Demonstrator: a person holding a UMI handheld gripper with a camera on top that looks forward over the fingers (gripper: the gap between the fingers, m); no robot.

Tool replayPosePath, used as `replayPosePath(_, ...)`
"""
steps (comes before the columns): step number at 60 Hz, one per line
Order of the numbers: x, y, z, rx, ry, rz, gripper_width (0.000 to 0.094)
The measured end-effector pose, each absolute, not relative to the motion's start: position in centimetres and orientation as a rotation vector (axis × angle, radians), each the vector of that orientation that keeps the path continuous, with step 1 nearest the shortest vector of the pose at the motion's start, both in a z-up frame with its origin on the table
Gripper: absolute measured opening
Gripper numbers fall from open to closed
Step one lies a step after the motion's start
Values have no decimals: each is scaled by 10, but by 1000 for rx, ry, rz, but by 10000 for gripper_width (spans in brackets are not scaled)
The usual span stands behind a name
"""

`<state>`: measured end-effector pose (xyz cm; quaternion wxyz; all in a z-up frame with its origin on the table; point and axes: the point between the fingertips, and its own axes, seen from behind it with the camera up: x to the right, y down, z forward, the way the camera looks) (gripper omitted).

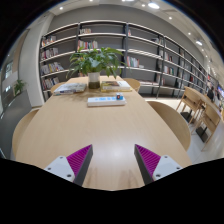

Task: Unplug charger

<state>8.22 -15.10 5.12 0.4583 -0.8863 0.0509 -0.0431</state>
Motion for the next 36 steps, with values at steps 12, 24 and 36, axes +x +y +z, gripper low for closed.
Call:
replayPosePath(12,120,-36,38,-2189,69,-110,836)
replayPosePath(24,158,67,29,-2160,-3,-59,795)
replayPosePath(36,163,151,40,-2107,-11,13,698)
